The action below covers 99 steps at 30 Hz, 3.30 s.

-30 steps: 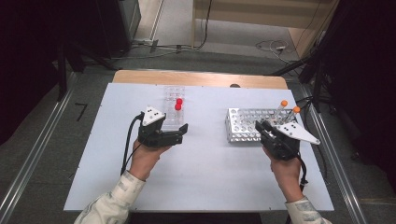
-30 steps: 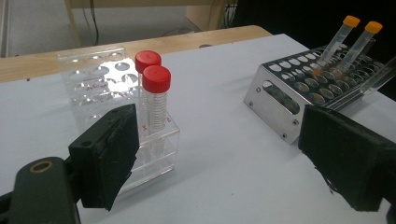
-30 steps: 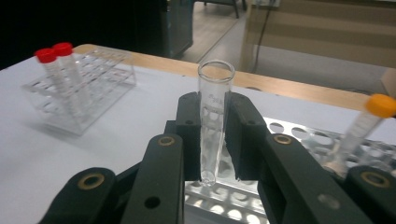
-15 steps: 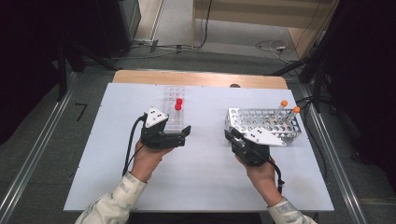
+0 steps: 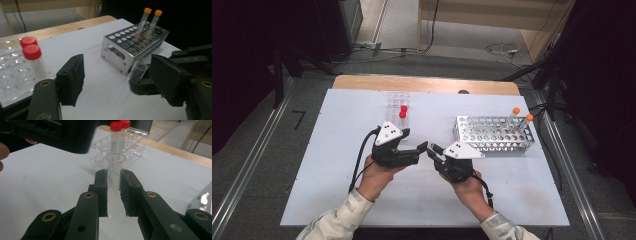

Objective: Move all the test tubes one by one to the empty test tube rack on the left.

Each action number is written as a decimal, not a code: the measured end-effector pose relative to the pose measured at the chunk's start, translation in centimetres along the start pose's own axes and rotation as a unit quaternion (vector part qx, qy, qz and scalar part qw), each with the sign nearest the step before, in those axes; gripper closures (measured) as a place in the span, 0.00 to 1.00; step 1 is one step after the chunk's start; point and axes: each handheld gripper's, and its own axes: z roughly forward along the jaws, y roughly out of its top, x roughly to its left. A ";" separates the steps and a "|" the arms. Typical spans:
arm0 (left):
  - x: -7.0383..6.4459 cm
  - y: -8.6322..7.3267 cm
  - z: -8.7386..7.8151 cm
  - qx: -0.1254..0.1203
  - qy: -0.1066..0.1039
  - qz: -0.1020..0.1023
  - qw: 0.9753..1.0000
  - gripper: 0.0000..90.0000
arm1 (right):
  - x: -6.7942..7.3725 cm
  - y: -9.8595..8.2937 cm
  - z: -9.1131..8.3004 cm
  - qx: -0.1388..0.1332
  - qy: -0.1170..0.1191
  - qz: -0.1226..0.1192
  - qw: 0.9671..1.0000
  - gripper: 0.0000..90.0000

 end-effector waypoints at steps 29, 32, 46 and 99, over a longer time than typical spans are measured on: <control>-1.0 -0.5 0.4 0.014 -0.018 0.037 0.999 0.85 | 1.3 0.3 0.5 -0.009 0.020 -0.009 1.000 0.80; -0.8 -0.5 0.3 0.011 -0.016 0.033 0.999 0.85 | 1.3 0.3 0.5 -0.008 0.026 -0.009 1.000 0.66; 1.5 -0.2 -0.3 0.005 0.006 0.004 1.000 0.85 | -0.4 -0.3 0.2 0.016 0.022 -0.003 1.000 0.35; 10.0 4.6 3.2 -0.012 0.154 -0.025 0.988 0.85 | -5.3 -1.8 -4.4 0.006 -0.029 0.030 0.999 0.36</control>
